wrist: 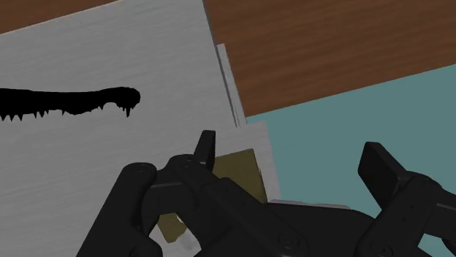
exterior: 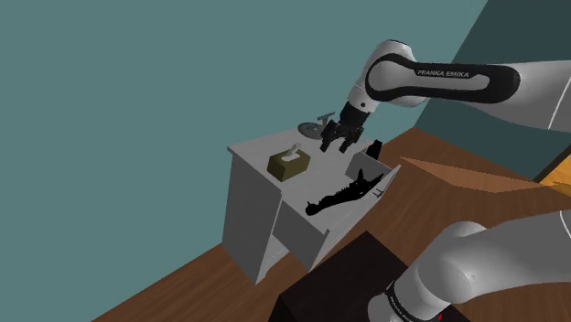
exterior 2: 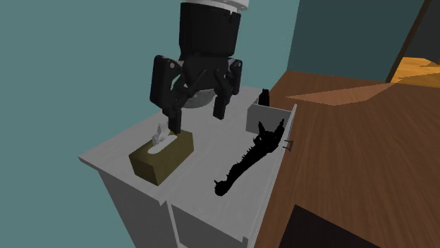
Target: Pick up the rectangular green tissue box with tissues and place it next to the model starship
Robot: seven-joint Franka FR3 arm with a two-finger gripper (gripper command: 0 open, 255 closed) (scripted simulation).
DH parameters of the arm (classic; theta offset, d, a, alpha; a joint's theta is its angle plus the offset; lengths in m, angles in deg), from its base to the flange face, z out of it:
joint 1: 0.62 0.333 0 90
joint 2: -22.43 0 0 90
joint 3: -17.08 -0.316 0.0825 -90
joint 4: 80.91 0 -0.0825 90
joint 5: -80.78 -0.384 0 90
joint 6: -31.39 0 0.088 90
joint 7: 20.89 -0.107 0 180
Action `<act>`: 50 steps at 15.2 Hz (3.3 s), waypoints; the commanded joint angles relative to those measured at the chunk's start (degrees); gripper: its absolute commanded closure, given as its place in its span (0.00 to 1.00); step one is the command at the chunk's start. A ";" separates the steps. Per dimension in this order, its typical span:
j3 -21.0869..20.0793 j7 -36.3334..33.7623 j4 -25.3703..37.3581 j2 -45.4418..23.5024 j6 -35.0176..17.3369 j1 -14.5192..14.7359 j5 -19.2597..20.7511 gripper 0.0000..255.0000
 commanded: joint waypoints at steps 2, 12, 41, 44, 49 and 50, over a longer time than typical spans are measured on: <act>1.17 0.31 0.20 -5.26 -6.58 -0.11 -2.15 0.00; 5.03 4.51 8.68 -25.17 -21.78 0.52 -13.62 0.00; 4.68 9.73 15.53 -39.32 -30.00 0.43 -24.03 1.00; 4.87 8.74 15.96 -38.46 -28.89 0.52 -23.13 1.00; 5.29 6.48 17.28 -36.43 -25.91 0.62 -21.04 1.00; 5.36 6.05 17.59 -36.05 -25.30 0.63 -20.65 1.00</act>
